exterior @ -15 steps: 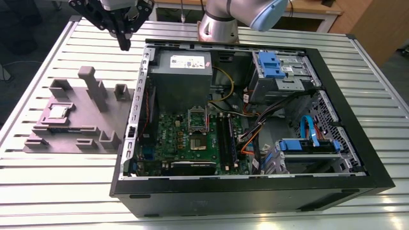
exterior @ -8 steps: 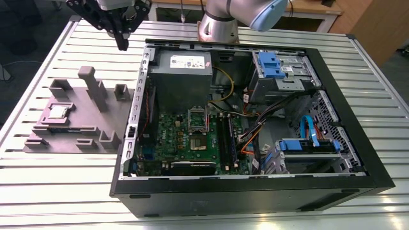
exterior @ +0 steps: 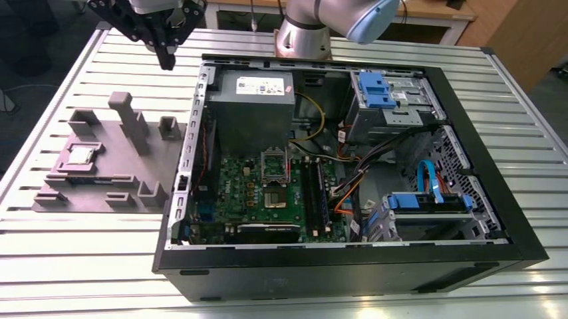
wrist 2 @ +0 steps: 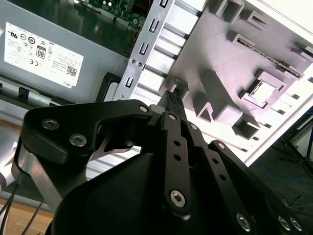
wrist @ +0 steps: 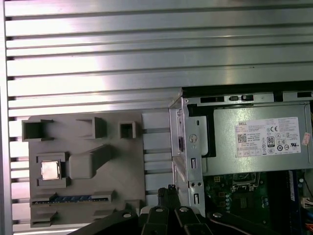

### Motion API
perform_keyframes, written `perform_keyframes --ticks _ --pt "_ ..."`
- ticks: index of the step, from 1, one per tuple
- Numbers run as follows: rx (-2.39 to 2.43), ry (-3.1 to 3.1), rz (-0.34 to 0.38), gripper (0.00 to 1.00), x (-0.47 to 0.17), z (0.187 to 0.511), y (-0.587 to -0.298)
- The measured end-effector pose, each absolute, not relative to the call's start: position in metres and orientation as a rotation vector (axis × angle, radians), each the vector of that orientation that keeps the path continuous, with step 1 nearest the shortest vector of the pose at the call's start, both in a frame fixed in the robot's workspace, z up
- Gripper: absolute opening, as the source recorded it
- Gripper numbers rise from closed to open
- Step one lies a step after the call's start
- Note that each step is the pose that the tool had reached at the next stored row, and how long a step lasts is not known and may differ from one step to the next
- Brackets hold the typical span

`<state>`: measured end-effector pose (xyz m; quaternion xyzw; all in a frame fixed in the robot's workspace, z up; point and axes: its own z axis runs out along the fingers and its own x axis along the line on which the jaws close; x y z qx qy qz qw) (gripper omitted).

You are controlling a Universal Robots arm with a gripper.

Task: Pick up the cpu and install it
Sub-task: 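Reach for the cpu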

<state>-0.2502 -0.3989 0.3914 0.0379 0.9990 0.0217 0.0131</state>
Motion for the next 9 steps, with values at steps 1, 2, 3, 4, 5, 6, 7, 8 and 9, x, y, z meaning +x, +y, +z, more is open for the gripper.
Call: perform_keyframes --ticks 1,2,3,4,5,6,7,8,9 --pt "0.118 3.113 0.068 0.10 -0.2507 0.3914 -0.3989" --pt "0.118 3.112 0.068 0.10 -0.2513 0.3914 -0.3989" --pt "0.118 3.113 0.068 0.10 -0.2518 0.3914 -0.3989" --pt "0.118 3.113 0.068 0.10 -0.2523 0.3914 -0.3989" --pt "0.118 3.113 0.068 0.10 -0.2528 0.3914 -0.3989" --pt "0.118 3.112 0.068 0.10 -0.2533 0.3914 -0.3989" --pt "0.118 3.113 0.068 0.10 -0.2538 0.3914 -0.3989" --pt "0.118 3.112 0.068 0.10 -0.2543 0.3914 -0.3989" --pt "0.118 3.112 0.068 0.10 -0.2548 0.3914 -0.3989"
